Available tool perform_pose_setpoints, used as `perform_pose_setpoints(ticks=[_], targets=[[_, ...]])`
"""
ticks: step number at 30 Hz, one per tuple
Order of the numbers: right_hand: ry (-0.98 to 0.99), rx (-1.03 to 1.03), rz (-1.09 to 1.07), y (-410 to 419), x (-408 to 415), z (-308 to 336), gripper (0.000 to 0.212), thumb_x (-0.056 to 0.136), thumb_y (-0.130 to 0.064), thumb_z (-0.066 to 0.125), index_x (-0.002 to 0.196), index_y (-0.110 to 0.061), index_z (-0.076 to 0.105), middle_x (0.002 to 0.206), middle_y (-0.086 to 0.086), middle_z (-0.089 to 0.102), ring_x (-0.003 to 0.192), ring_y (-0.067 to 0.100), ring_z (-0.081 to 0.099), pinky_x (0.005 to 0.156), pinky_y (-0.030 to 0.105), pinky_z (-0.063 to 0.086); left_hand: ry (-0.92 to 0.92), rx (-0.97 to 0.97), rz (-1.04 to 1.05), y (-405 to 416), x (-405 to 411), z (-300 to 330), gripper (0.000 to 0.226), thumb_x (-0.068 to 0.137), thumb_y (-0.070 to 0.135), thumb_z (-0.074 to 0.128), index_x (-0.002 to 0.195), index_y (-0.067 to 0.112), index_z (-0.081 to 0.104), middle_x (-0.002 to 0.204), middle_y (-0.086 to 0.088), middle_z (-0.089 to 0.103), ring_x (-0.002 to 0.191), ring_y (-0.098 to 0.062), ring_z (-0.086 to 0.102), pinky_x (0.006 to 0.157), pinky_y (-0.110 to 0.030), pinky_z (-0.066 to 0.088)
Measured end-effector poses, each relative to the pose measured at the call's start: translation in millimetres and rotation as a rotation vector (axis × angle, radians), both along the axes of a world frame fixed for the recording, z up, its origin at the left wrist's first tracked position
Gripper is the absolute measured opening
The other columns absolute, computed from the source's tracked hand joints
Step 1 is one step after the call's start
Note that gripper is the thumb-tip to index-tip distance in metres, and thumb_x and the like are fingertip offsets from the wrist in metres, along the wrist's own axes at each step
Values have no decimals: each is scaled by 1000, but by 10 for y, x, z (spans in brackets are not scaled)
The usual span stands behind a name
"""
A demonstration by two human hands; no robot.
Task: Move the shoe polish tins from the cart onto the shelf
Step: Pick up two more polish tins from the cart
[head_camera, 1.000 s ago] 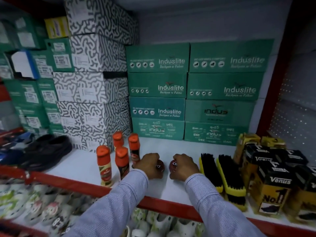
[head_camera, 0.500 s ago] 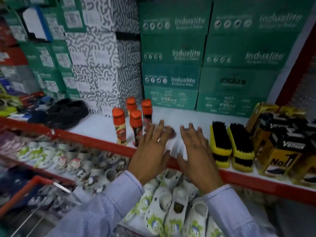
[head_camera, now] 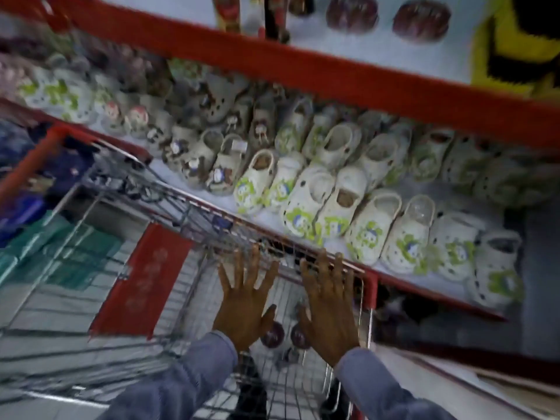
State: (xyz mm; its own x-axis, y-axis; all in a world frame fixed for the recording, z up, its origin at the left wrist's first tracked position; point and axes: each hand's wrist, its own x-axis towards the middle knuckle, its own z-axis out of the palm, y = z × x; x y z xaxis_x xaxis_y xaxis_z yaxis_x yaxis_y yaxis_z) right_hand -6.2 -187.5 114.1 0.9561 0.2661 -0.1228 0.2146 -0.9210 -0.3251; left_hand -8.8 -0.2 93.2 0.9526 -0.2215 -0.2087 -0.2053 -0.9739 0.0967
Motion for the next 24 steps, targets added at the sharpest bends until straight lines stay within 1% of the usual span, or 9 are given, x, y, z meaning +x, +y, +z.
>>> perform_pose_setpoints(ticks=[2, 5, 6, 8, 10, 13, 16, 20, 24], targets=[[122, -25, 20, 59, -105, -376, 94, 76, -28, 64, 155, -22, 14, 164, 17, -1, 149, 44, -10, 117, 70, 8, 107, -8, 9, 28, -107, -362, 92, 83, 59, 63, 158, 23, 23, 164, -26, 12, 146, -60, 8, 104, -86, 19], [271, -94, 45, 129, -221, -985, 90, 81, -31, 59, 155, -23, 10, 163, 18, -5, 147, 49, -11, 116, 71, -1, 244, -7, 7, 42, -230, -930, 93, 89, 62, 46, 155, 33, -13, 162, -17, -24, 143, -55, -29, 110, -81, -8], [315, -126, 39, 148, -250, -1184, 90, 82, -33, 58, 156, -24, 8, 162, 16, -10, 147, 48, -13, 116, 69, -6, 299, -11, 3, 37, -270, -1109, 91, 91, 60, 43, 154, 33, -16, 161, -16, -29, 141, -53, -34, 110, -79, -14], [411, -177, 27, 171, -290, -1517, 93, 83, -36, 59, 155, -27, 1, 161, 14, -19, 146, 45, -21, 117, 67, -8, 389, -35, 17, 14, -331, -1391, 84, 95, 58, 42, 157, 30, -7, 163, -16, -25, 141, -52, -33, 111, -77, -15], [495, -200, 8, 195, -322, -1831, 100, 83, -38, 65, 155, -29, -3, 164, 12, -18, 146, 42, -24, 118, 67, -2, 475, -36, 26, -34, -364, -1647, 77, 98, 54, 38, 159, 30, -3, 165, -15, -24, 140, -47, -34, 114, -74, -12], [599, -228, -4, 206, -347, -2147, 101, 84, -36, 69, 155, -28, -3, 164, 9, -18, 149, 41, -18, 118, 66, 9, 596, -26, -24, -131, -370, -1911, 82, 98, 48, 46, 159, 29, -6, 167, -13, -23, 150, -47, -23, 118, -73, -2], [684, -271, 7, 234, -330, -2313, 81, 94, -18, 57, 155, -23, 4, 165, 11, -13, 151, 41, -9, 116, 65, 22, 675, -3, -61, -215, -338, -2078, 77, 101, 36, 49, 160, 22, 2, 168, -15, -15, 154, -48, -6, 121, -69, 13], [625, -296, 21, 263, -289, -2344, 56, 96, 4, 37, 149, -9, 25, 163, 20, 9, 149, 45, 11, 107, 58, 41, 619, 35, -110, -269, -311, -2147, 57, 96, 11, 49, 150, 7, 29, 159, -21, 25, 143, -43, 30, 111, -54, 41], [599, -296, 27, 250, -155, -2157, 49, 88, 1, 57, 134, -5, 42, 140, 17, 45, 131, 41, 39, 96, 53, 51, 551, -29, -71, -213, -238, -1945, 54, 87, 12, 59, 138, 6, 41, 141, -15, 43, 128, -37, 42, 99, -48, 49]])
